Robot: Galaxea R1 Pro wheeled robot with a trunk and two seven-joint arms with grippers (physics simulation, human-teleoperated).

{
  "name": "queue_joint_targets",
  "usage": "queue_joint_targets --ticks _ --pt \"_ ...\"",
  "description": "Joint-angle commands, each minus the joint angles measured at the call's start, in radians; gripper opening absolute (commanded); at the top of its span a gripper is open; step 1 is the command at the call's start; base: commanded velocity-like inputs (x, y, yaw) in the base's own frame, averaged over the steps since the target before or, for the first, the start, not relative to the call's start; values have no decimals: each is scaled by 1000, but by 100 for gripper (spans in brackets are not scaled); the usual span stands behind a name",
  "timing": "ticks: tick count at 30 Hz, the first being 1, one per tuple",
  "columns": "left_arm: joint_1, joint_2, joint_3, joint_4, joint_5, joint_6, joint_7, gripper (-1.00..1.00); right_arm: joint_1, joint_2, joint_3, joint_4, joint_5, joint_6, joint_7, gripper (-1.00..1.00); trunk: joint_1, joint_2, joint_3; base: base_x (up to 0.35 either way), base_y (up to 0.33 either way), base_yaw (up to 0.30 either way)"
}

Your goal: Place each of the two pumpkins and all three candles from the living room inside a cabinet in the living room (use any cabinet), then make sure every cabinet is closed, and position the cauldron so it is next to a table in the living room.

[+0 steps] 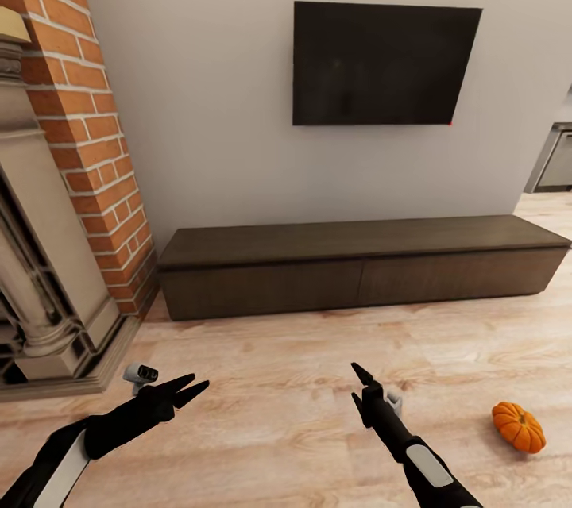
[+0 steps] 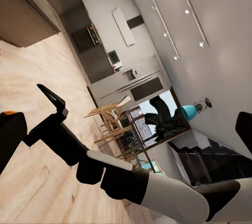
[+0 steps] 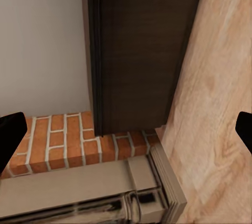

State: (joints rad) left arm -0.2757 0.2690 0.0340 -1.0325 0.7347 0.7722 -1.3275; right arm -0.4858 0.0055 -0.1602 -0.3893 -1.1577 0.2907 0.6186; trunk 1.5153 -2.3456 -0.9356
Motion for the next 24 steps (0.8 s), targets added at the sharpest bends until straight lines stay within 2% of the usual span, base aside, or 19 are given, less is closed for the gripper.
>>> queue_joint_targets --ticks 1,8,15,24 --pt "0 0 0 0 3 10 -1 100 0 1 -4 -1 -8 10 1 100 0 0 -1 324 -84 0" --pt "0 -1 0 0 3 10 0 100 -5 4 -4 -15 -11 18 -10 100 0 0 -1 324 -83 0" --pt "0 -1 0 -1 1 10 3 100 -53 5 -1 -12 -2 14 -64 100 0 0 -1 324 -20 0" --pt "0 -5 -2 -1 1 10 3 100 -57 7 -2 -4 -14 11 -74 100 0 0 -1 324 -1 0"
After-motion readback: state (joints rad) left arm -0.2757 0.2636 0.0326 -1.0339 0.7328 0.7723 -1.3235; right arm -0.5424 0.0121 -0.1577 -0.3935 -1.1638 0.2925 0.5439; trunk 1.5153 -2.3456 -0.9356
